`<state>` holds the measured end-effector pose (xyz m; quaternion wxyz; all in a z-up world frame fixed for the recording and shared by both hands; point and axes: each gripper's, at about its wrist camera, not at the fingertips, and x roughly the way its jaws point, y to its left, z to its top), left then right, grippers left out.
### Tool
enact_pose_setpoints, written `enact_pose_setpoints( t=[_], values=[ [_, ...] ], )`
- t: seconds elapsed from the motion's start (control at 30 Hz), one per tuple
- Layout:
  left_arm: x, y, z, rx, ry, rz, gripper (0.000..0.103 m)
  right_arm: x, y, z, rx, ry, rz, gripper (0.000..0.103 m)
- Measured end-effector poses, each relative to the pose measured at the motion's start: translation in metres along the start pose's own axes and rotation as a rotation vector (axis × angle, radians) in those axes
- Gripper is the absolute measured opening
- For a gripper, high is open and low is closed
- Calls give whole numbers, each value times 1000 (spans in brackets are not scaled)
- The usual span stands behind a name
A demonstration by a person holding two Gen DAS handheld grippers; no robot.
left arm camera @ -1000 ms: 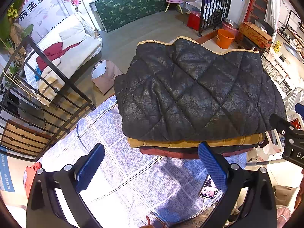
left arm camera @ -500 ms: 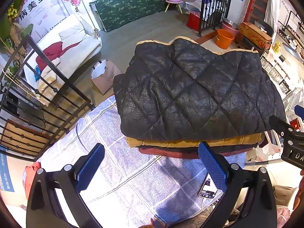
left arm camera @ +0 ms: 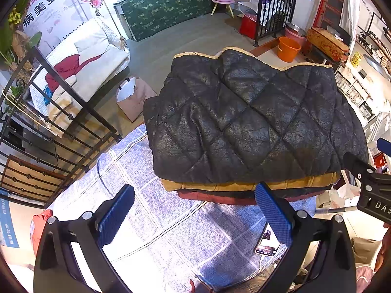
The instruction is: Fold large clothes
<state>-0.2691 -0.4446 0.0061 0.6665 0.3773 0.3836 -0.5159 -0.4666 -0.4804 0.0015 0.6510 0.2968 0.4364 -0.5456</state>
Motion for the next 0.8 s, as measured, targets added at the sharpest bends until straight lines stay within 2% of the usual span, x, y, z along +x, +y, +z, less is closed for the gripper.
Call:
enact_pose_setpoints(
  t=[0.17,0.27,0.47,0.6,0.8],
  values=[
    [-3,-4,1,17,-39,-27,97,1,0,1,1,1,2,98],
    [-5,-7,0,30,-67,-15,97,2,0,1,0,2,1,98],
    [4,-6,-2,11,-39,31,97,1,0,2,0,-1,2,98],
    [7,1,1,-34,-1,-41,97,3,0,2,4,0,3,98],
    [8,0,0,-26,3,-30,97,4,0,1,4,1,2,98]
  ],
)
